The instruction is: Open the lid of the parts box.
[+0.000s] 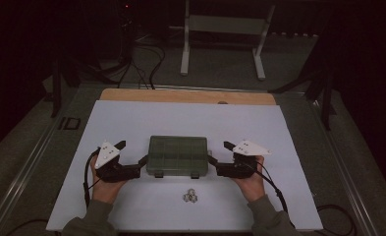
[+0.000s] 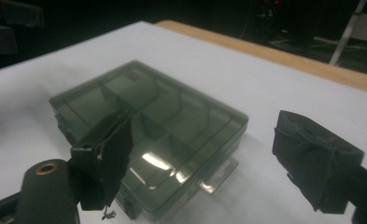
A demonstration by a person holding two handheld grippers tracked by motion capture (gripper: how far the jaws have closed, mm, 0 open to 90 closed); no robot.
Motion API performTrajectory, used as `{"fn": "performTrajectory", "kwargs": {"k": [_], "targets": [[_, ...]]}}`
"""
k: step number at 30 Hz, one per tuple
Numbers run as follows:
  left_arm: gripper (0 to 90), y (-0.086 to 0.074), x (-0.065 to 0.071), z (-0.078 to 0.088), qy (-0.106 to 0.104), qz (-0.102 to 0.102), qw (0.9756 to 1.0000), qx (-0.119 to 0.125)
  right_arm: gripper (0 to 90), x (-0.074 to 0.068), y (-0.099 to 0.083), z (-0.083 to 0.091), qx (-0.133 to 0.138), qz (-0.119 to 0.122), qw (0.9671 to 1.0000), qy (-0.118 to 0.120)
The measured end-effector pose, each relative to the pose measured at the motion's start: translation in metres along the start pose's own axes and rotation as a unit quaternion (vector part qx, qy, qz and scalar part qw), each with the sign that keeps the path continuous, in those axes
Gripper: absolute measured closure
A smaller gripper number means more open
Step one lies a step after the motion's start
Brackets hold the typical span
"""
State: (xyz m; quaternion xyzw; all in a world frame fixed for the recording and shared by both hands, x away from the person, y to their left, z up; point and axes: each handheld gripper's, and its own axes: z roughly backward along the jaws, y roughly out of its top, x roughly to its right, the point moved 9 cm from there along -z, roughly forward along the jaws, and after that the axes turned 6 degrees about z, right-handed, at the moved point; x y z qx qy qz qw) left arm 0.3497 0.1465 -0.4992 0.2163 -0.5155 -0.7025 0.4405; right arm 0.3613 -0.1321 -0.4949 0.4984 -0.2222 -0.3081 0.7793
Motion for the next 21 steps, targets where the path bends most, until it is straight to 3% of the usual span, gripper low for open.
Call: {"fn": "performTrajectory", "kwargs": {"k": [9, 15, 21], "targets": [[6.0, -0.027, 0.008, -0.015, -0.013, -0.016, 0.9985, -0.051, 20.8, -0.01, -0.024, -0.017, -0.035, -0.002, 0.9993, 0.014], [10.1, -0.037, 0.011, -0.019, -0.026, -0.015, 0.9971, -0.07, 20.5, -0.018, -0.04, -0.027, -0.062, 0.007, 0.9978, 0.022], [13.2, -0.044, 0.015, -0.024, -0.033, -0.013, 0.9963, -0.078, 20.4, -0.019, -0.047, -0.03, -0.071, 0.008, 0.9972, 0.023]]}}
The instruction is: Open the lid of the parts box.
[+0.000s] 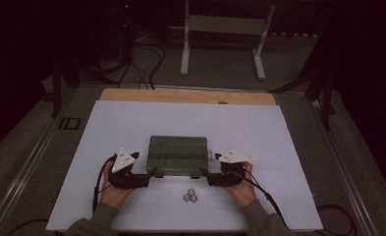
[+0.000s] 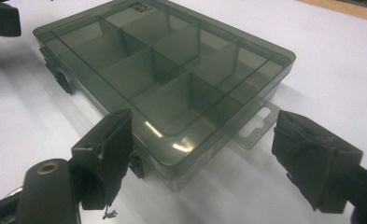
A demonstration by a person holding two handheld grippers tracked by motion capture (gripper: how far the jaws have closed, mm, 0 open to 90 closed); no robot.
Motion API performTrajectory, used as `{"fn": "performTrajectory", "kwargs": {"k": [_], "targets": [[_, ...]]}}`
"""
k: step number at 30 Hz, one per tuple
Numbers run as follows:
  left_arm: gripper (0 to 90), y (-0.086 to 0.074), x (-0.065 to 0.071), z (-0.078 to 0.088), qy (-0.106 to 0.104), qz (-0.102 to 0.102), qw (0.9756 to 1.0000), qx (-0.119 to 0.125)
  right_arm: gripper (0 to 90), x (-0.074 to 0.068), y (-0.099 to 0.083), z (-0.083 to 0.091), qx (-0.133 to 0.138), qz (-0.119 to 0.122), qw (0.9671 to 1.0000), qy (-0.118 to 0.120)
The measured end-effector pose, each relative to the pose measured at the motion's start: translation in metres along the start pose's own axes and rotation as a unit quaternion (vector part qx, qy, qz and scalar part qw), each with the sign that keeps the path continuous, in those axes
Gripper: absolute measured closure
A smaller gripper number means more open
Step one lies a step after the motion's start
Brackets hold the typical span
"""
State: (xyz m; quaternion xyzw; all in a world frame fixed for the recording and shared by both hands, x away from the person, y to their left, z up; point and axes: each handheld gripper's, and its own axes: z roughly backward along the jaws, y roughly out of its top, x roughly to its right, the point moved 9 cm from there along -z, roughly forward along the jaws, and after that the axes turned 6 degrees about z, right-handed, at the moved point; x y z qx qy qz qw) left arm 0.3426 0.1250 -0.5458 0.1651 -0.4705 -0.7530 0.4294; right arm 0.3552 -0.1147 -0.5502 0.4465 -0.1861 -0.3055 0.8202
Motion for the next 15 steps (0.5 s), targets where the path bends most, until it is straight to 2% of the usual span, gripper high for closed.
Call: {"fn": "performTrajectory", "kwargs": {"k": [2, 9, 15], "targets": [[13.3, -0.005, 0.003, -0.005, -0.003, -0.005, 0.9999, -0.011, 20.4, 0.0, -0.002, -0.001, -0.003, -0.001, 1.0, 0.001], [14.6, -0.011, 0.008, -0.013, -0.005, -0.015, 0.9995, -0.027, 20.4, -0.004, -0.005, -0.004, -0.011, 0.0, 0.9999, 0.011], [14.7, -0.016, 0.008, -0.018, -0.003, -0.014, 0.9991, -0.04, 19.9, -0.007, -0.007, -0.007, -0.016, 0.004, 0.9998, 0.015]]}}
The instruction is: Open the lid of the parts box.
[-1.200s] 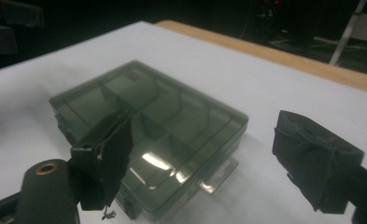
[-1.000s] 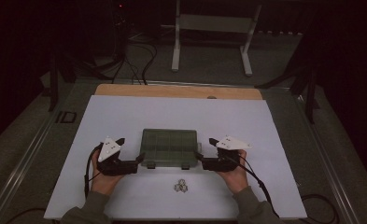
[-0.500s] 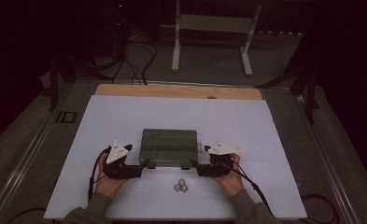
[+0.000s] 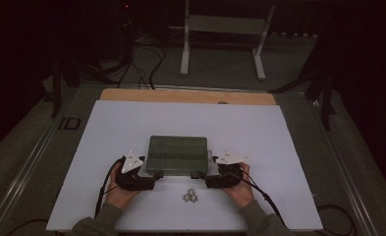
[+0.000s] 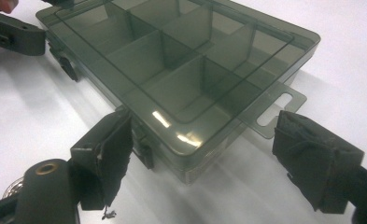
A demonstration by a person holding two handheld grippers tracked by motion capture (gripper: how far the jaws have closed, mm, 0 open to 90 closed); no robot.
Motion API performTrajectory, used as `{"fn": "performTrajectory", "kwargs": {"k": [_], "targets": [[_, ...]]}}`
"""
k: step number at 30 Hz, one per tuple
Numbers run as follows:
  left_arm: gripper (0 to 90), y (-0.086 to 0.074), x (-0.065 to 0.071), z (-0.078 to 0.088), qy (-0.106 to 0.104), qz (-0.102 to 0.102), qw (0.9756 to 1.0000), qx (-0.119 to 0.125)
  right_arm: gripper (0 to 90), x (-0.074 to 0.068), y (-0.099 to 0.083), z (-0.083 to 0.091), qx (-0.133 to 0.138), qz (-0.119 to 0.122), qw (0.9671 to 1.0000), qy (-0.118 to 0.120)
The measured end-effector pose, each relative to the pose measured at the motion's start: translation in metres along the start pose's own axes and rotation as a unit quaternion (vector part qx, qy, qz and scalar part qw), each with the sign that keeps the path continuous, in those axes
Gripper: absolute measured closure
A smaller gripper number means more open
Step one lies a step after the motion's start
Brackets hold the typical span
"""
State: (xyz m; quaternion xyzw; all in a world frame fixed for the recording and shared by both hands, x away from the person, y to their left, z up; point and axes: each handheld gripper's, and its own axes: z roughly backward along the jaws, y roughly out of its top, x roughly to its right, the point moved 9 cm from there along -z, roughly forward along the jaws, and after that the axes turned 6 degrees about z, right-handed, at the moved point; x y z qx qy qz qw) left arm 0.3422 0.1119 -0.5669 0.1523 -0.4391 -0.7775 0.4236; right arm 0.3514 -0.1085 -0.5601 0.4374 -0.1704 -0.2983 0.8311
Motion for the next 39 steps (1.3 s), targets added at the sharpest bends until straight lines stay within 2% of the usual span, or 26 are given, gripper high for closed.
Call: {"fn": "performTrajectory", "kwargs": {"k": [8, 19, 26, 39], "targets": [[15.4, -0.005, 0.004, -0.005, 0.003, -0.013, 0.9997, -0.02, 20.0, -0.003, -0.003, -0.003, -0.012, 0.004, 0.9999, 0.0], [17.7, -0.008, 0.002, -0.007, 0.008, -0.017, 0.9994, -0.028, 20.3, -0.007, -0.005, -0.007, -0.021, 0.009, 0.9997, 0.0], [18.7, -0.008, 0.002, -0.008, 0.011, -0.019, 0.9993, -0.029, 22.0, -0.009, -0.008, -0.01, -0.032, 0.015, 0.9994, 0.0], [19.1, -0.008, 0.002, -0.007, 0.013, -0.021, 0.9992, -0.03, 24.4, -0.012, -0.007, -0.011, -0.03, 0.018, 0.9994, 0.0]]}}
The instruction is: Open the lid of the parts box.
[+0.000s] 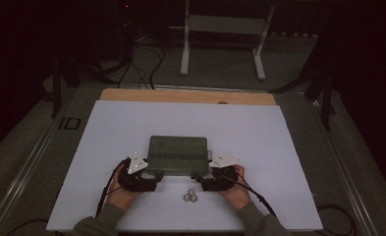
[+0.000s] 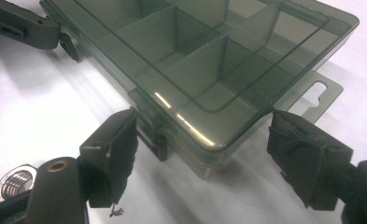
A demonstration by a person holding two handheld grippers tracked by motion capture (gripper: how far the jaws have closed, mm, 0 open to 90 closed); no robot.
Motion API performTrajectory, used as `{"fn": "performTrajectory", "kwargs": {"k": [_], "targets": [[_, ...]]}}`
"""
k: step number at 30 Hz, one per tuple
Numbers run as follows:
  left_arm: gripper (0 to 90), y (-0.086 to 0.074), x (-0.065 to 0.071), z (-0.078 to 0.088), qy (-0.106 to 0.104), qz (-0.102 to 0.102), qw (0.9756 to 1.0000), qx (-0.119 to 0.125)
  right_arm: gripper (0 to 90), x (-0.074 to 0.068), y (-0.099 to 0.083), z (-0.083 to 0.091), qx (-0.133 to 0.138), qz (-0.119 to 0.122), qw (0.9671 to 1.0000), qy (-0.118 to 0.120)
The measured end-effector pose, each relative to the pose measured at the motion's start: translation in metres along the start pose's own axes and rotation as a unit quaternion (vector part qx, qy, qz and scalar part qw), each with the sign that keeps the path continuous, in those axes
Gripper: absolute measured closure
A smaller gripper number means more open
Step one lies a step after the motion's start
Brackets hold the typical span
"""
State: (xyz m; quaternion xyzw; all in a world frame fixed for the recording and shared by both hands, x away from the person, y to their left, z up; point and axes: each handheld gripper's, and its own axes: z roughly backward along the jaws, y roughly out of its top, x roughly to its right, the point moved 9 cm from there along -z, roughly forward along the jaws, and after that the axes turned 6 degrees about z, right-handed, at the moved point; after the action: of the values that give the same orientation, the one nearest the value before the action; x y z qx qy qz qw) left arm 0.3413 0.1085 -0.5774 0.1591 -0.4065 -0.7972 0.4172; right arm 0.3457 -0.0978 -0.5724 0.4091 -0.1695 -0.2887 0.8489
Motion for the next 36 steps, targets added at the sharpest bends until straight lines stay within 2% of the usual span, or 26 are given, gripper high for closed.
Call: {"fn": "performTrajectory", "kwargs": {"k": [25, 36], "targets": [[19.4, 0.0017, 0.0002, 0.0016, 0.002, -0.002, 1.0, 0.005, 26.9, 0.0005, 0.0007, 0.0011, 0.0, 0.008, 0.9999, -0.008], [22.4, 0.0098, 0.0002, 0.0095, 0.007, -0.005, 0.9996, 0.028, 31.2, 0.003, 0.006, 0.0063, 0.016, 0.011, 0.9997, -0.014]]}}
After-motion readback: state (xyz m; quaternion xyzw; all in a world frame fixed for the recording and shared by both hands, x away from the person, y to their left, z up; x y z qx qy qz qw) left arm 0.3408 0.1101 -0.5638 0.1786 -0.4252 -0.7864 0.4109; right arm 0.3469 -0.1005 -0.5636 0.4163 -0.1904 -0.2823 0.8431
